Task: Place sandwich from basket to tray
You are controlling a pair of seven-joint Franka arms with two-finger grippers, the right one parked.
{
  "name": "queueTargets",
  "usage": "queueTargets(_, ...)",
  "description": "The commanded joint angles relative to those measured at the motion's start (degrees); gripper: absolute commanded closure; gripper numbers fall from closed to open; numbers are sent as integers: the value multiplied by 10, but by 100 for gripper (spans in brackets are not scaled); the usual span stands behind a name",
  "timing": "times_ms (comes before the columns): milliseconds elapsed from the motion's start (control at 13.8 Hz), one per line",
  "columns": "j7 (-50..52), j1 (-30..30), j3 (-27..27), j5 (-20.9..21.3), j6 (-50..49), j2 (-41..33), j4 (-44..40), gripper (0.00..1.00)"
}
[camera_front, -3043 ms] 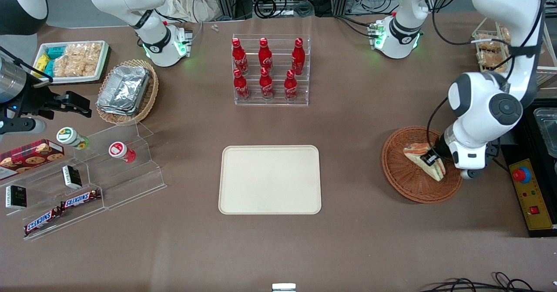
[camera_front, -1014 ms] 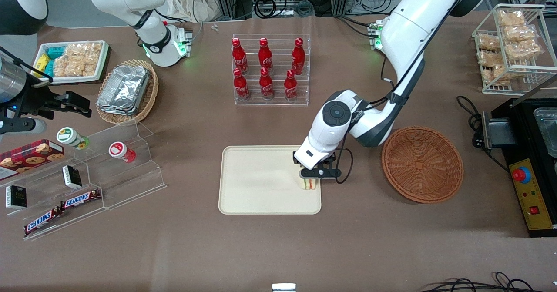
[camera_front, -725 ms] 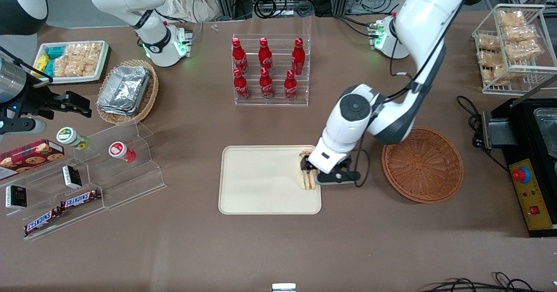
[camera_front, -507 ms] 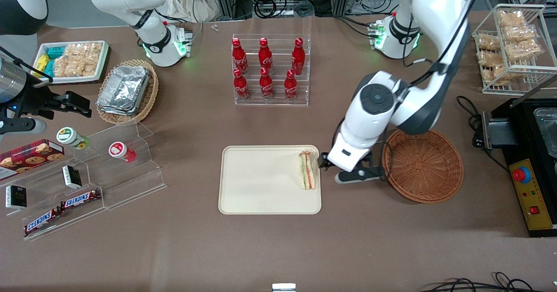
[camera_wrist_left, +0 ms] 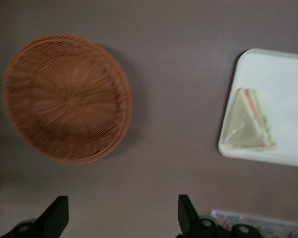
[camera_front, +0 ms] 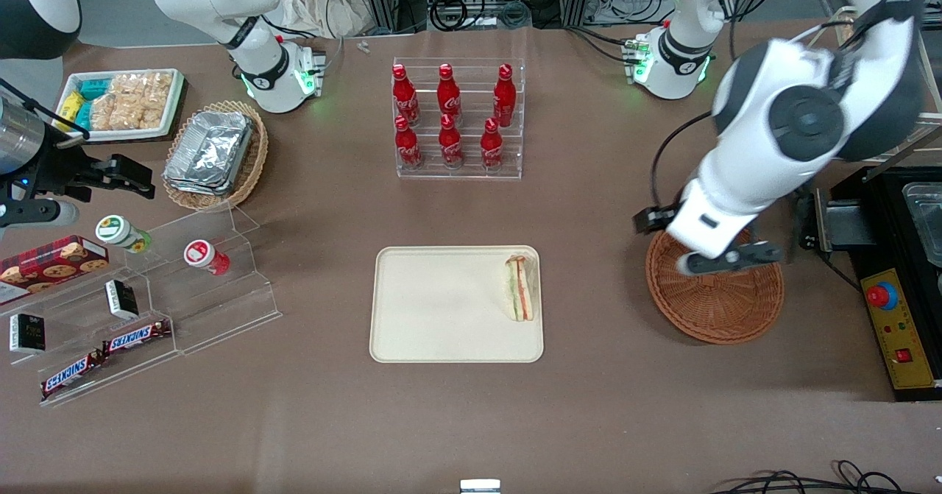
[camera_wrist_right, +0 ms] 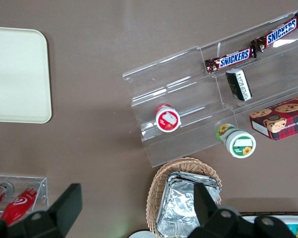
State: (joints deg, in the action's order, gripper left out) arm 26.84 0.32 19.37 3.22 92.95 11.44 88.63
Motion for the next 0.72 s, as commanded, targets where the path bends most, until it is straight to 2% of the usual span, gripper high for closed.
queueTargets(0,-46,48,5,-38,-94,-15,-44,1)
queueTargets(362,-52,79,0,-39,-140,-72,-39,1)
queueTargets(652,-57,80,0,-33,-142,-74,-48,1)
